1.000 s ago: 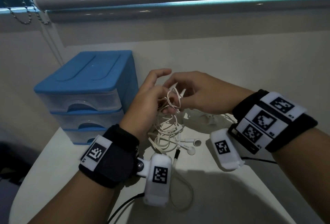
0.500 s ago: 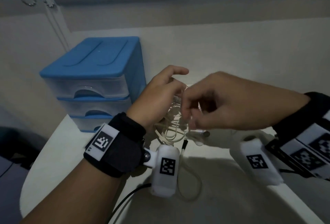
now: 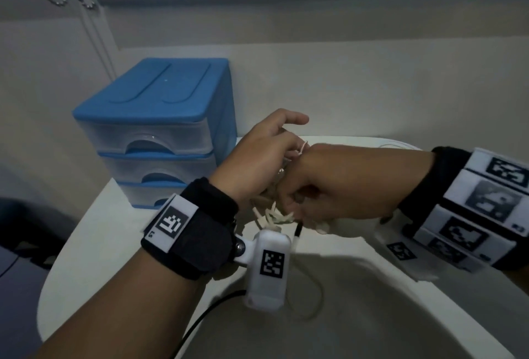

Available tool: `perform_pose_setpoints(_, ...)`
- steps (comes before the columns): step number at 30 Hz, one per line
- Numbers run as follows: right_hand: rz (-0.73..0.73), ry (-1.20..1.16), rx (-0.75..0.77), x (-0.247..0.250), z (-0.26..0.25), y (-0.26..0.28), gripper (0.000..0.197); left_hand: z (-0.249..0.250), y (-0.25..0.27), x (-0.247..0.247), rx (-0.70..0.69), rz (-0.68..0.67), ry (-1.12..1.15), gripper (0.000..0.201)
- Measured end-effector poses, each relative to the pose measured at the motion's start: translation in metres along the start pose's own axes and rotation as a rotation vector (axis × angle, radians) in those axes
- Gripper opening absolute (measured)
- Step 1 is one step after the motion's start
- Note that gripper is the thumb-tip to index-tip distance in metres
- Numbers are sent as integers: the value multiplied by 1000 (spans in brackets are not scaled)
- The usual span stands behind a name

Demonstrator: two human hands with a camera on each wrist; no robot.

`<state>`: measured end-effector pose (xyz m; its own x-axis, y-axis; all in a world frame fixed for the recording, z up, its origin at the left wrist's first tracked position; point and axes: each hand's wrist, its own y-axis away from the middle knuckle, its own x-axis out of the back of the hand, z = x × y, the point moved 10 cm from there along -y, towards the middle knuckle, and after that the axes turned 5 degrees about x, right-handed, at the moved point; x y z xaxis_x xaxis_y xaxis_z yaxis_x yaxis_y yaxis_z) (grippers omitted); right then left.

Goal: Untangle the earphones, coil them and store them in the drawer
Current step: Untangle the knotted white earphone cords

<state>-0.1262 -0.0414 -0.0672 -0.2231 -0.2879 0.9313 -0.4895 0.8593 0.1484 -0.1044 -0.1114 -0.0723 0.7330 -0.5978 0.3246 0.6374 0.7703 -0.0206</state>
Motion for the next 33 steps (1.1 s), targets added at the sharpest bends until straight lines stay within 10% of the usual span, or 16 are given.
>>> perform_pose_setpoints(12,400,-114,87,51,16,23,26,10,0,4,-86,8,26,28)
perform_pose_setpoints(18,-12,32,78,-6,1,13,28,4,1,0,-29,-18,2,32)
perform_pose_setpoints(23,-26,86,98,-10,-3,6,12,7,3,0,-37,-24,-3,34)
perform_pose_setpoints(33,730,-685,-19,70,51,49,7,8,1,4,-68,30,64,37)
